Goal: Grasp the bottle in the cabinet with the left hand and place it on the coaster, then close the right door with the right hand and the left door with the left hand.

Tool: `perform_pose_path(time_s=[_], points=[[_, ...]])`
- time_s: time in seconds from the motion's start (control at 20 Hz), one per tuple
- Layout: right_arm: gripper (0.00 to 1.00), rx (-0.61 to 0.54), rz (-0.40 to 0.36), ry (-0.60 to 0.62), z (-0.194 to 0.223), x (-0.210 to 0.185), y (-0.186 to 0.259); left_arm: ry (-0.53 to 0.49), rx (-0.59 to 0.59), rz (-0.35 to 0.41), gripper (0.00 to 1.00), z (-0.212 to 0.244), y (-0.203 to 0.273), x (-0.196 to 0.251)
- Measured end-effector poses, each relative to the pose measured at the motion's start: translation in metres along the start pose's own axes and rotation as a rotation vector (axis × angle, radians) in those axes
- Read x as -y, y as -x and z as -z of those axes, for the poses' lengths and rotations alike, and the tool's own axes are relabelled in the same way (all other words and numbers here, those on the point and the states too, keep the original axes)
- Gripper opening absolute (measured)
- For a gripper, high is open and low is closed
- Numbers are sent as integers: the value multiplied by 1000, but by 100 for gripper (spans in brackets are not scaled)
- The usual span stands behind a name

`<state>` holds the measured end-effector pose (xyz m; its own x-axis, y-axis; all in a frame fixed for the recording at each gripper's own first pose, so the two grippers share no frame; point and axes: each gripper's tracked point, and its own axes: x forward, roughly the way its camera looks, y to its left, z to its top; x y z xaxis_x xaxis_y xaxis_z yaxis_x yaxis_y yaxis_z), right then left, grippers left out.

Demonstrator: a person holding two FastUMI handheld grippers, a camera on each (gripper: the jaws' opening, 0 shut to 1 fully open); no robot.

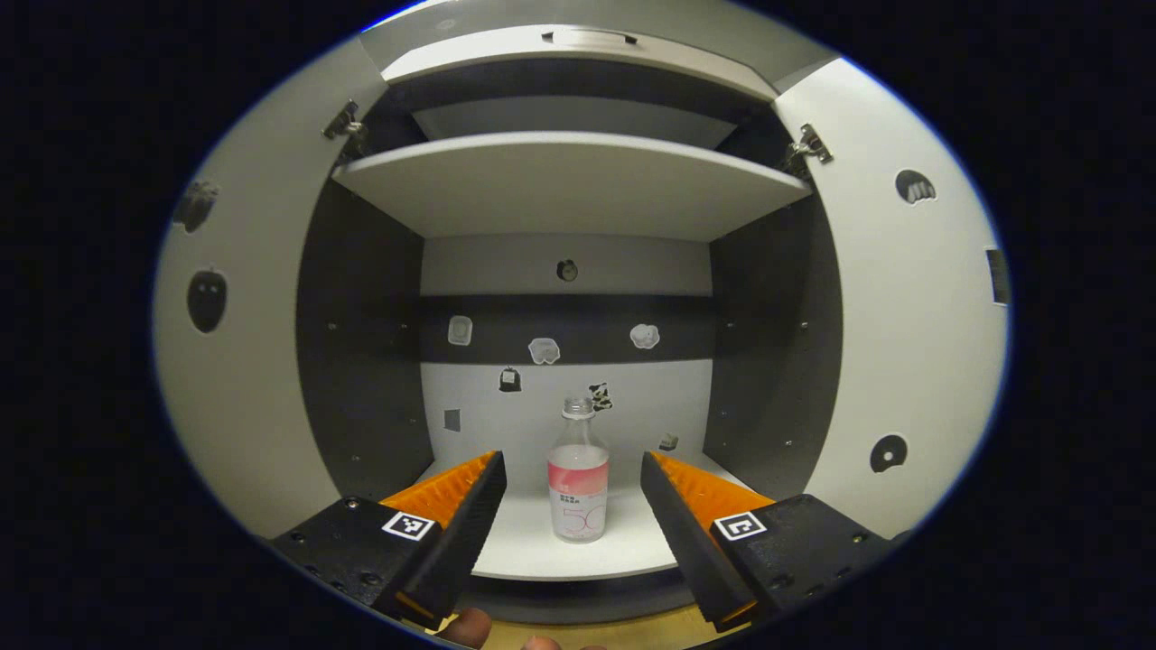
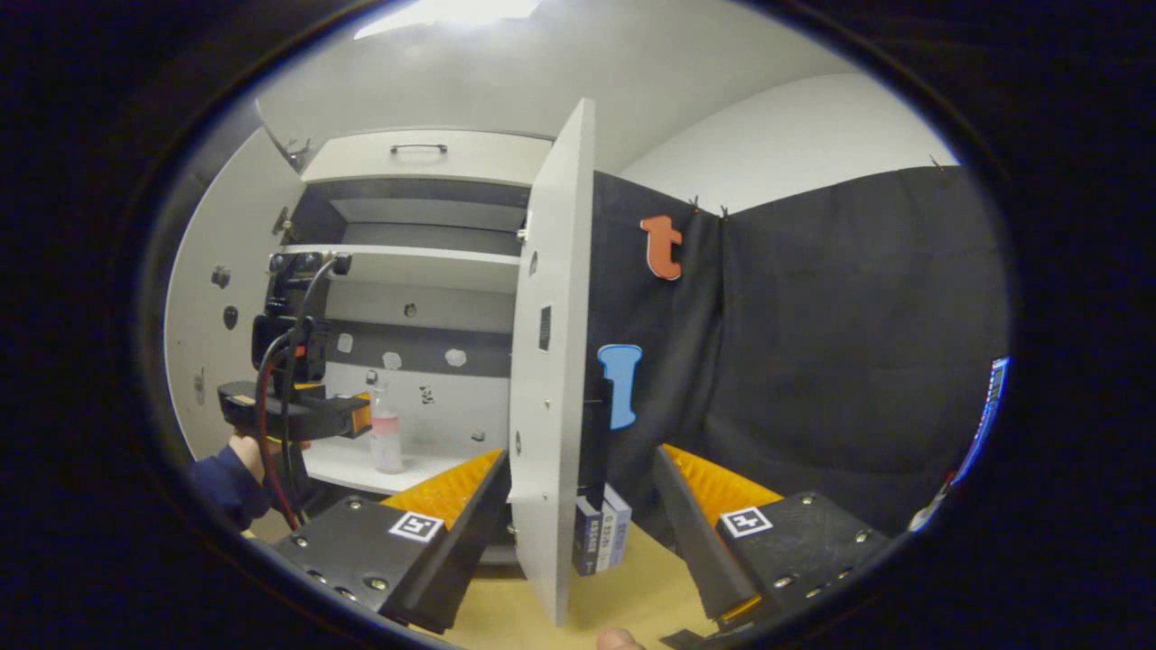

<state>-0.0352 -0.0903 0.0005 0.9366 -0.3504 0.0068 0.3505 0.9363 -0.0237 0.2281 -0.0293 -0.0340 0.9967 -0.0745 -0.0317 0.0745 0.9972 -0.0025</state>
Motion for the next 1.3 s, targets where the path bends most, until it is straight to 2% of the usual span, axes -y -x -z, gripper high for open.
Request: perform_pose_path(time_s=[0.05,0.35,0.4,0.65,0.7,0.75,0.9,1.3], points=[[94,-5,25,4,1,7,0,6,-16,-7,97,6,-14,0],[96,-29,143,11,7,36,-5,-4,-59,-34,97,27,-77,-4],[94,-31,150,15,8,37,-7,1,-66,-39,97,29,-84,-4],[96,-41,149,22,11,37,-11,78,-125,-45,97,43,-108,-1],[96,-43,145,22,12,36,-12,81,-124,-52,87,44,-110,-4],[96,-43,139,22,13,36,-12,77,-125,-49,81,43,-110,-3],[96,-37,133,18,11,39,-10,92,-142,-29,81,44,-101,2],[96,-33,58,-11,13,41,-5,158,-128,153,81,35,-14,26]])
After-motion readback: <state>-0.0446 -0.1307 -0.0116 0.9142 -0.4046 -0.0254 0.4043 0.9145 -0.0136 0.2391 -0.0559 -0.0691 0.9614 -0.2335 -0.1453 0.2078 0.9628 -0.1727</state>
